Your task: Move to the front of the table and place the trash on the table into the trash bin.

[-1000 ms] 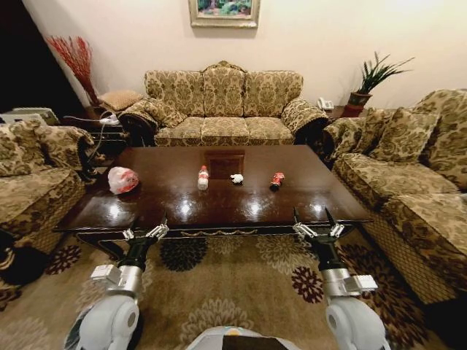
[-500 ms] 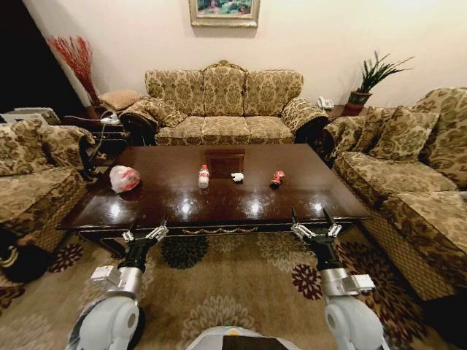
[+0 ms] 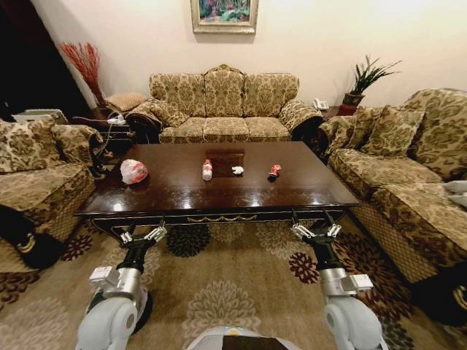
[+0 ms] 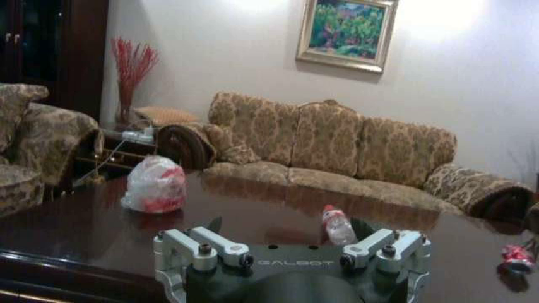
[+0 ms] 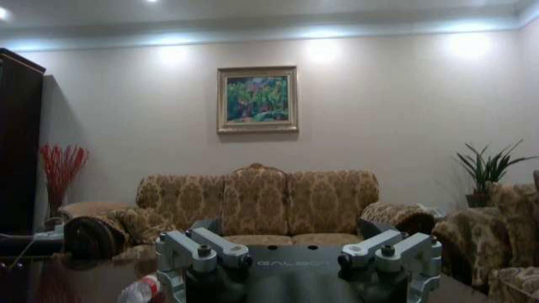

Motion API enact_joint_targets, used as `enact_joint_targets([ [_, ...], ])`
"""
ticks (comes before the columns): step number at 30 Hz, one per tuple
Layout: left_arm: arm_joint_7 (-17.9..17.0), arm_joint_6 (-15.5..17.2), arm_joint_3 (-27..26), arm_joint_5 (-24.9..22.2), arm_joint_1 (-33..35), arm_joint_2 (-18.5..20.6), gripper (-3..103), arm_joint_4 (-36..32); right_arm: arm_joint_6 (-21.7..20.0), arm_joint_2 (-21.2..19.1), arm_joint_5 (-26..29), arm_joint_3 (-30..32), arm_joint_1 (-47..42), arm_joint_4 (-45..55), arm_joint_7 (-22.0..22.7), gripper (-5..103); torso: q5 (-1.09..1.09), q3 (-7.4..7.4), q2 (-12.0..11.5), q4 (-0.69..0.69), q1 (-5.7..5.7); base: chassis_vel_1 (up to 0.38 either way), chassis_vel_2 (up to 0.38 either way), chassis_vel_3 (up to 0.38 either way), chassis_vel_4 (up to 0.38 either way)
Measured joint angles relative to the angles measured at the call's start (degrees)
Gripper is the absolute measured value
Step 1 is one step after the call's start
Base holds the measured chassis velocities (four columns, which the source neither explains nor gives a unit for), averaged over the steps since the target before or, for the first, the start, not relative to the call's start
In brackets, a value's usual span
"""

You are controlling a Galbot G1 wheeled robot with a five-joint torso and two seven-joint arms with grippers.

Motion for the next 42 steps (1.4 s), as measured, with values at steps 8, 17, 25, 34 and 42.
enact_joint_targets([
  [8, -0.01, -0.13, -0.19, 0.34, 0.44, -0.21, 100, 0.5, 0.26, -0.17, 0.29, -0.1, 0.57, -0.76, 0.21, 100, 0.01, -0.03, 0.01, 0.0, -0.05, 0.052, 0.055, -0.052, -0.069],
  [17, -0.09, -0.08, -0.05, 0.62, 0.46, -0.46, 100, 0.44, 0.42, -0.38, 1.05, 0.03, 1.04, -1.28, 0.16, 100, -0.01, -0.02, 0.01, 0.01, -0.03, 0.191, 0.169, -0.168, -0.175],
  [25, -0.15, -0.04, -1.35, 0.13, 1.11, 1.08, 100, 1.77, 0.6, -0.08, 2.07, -0.39, 1.01, -1.37, 0.2, 100, -0.07, -0.03, 0.02, 0.01, -0.04, 0.228, 0.223, -0.233, -0.238],
  [34, 1.42, 1.19, -9.19, -2.68, 8.46, 11.49, 100, 5.14, -1.99, -0.5, 0.81, 1.15, -3.18, 2.02, 1.24, 100, 0.02, -0.03, 0.02, -0.02, -0.05, 0.029, 0.031, -0.024, -0.026],
  [42, 3.14, 2.89, -14.15, -1.46, 20.28, 15.93, 100, 12.47, -2.43, 1.1, 4.65, 1.57, -3.22, 1.34, 1.43, 100, -0.04, -0.03, 0.02, 0.02, -0.05, -0.028, -0.018, 0.008, 0.005],
])
